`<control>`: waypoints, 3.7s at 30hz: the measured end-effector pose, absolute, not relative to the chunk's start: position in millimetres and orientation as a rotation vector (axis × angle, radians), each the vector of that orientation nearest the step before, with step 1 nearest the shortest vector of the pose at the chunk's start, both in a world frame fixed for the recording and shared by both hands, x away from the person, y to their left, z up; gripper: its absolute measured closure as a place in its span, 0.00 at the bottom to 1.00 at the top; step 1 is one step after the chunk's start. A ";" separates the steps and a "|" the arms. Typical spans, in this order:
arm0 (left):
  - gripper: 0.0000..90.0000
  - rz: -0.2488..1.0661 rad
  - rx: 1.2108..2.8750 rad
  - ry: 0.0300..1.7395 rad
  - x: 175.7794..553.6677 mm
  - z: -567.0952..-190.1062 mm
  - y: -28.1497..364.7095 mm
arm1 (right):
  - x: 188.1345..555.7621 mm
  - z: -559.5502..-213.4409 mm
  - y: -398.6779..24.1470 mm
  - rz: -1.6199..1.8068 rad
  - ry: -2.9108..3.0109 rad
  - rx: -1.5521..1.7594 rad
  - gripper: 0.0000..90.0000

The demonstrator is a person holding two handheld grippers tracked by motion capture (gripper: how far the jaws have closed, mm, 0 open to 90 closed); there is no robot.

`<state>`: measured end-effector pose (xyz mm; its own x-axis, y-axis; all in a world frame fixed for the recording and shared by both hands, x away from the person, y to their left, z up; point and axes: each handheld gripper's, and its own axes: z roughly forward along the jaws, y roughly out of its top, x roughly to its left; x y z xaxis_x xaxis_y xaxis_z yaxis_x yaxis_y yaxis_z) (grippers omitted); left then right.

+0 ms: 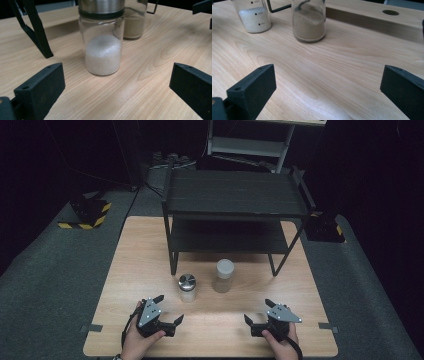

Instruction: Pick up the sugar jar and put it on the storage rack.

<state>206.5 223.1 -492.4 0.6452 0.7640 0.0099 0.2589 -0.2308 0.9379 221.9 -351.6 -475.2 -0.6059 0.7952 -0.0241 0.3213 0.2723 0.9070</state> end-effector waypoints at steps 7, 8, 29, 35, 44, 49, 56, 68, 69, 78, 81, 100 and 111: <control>0.01 0.579 1.783 0.839 206.7 -492.4 224.1 | 223.2 -474.5 -352.0 1.298 2.090 0.971 0.01; 0.01 0.571 1.777 0.840 207.3 -492.9 225.6 | 223.2 -474.4 -351.8 1.297 2.090 0.973 0.01; 0.01 0.606 1.785 0.830 200.2 -493.2 222.7 | 226.9 -472.6 -353.3 1.302 2.104 0.999 0.01; 0.01 0.604 1.779 0.843 200.3 -493.1 222.4 | 227.8 -473.1 -355.2 1.315 2.105 1.001 0.01; 0.01 0.580 1.760 0.858 201.7 -492.7 226.5 | 228.1 -472.8 -354.4 1.309 2.113 0.987 0.01; 0.01 0.596 1.740 0.856 201.3 -485.5 226.4 | 228.4 -473.0 -355.4 1.317 2.110 0.995 0.01; 0.01 0.611 1.718 0.844 199.3 -475.1 227.0 | 228.0 -473.4 -355.7 1.320 2.105 0.998 0.01; 0.01 0.607 1.718 0.839 211.3 -469.2 221.1 | 227.2 -474.1 -356.1 1.325 2.097 1.004 0.01; 0.01 0.605 1.717 0.844 213.0 -469.5 219.2 | 227.2 -474.0 -356.0 1.324 2.097 1.004 0.01; 0.01 0.609 1.755 0.846 233.3 -467.1 200.0 | 227.4 -472.9 -354.7 1.311 2.109 0.990 0.01; 0.01 0.608 1.750 0.841 237.6 -467.6 198.0 | 228.0 -472.3 -354.8 1.307 2.115 0.990 0.01; 0.17 0.600 1.711 0.889 263.7 -471.2 179.6 | 226.3 -471.0 -356.9 1.278 2.112 0.990 0.01; 0.35 0.605 1.673 0.897 264.6 -477.0 180.2 | 224.7 -471.1 -357.2 1.261 2.100 0.989 0.01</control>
